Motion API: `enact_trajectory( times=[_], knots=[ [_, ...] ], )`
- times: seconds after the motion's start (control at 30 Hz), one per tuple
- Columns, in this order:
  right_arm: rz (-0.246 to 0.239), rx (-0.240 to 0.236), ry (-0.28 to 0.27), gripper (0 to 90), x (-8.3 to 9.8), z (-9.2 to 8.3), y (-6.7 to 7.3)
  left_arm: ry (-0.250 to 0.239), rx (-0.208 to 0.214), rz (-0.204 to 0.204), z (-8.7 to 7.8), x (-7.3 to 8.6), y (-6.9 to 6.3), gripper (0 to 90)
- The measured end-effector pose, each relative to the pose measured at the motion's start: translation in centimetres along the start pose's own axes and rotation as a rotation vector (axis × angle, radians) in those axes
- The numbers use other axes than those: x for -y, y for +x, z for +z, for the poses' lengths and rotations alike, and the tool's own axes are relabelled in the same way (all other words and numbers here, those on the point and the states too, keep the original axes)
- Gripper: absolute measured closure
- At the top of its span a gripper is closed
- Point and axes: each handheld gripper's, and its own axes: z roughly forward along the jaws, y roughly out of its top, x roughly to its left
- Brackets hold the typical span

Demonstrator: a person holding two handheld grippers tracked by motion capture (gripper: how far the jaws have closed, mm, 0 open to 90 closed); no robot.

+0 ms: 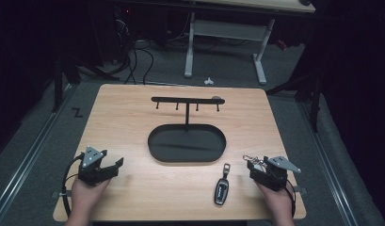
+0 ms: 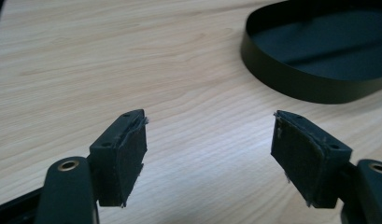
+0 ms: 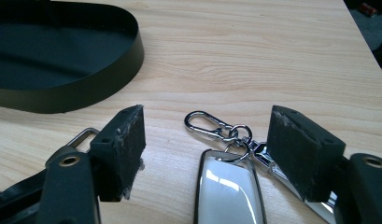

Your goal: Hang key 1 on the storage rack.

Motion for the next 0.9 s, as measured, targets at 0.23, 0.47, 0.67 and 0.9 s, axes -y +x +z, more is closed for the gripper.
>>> enact_trajectory(
  times=[0.23,0.47,0.67,0.9],
  knots=[
    [-0.009,-0.002,0.002,26.1,0.3,-0.2,-0.4,-0.016,0.031,0.038,0.4,-0.5,-1.1,27.9],
    [-0.023,-0.002,0.021,25.8,0.5,-0.4,-0.7,-0.041,0.069,0.081,1.0,-1.0,-2.2,28.7],
    [-0.047,0.009,0.027,25.6,0.5,-0.5,-0.7,-0.04,0.102,0.081,1.5,-1.3,-2.5,26.9],
    [-0.075,0.031,0.051,25.7,0.6,-0.6,-1.0,-0.044,0.107,0.07,2.1,-1.6,-2.5,21.3]
  ],
)
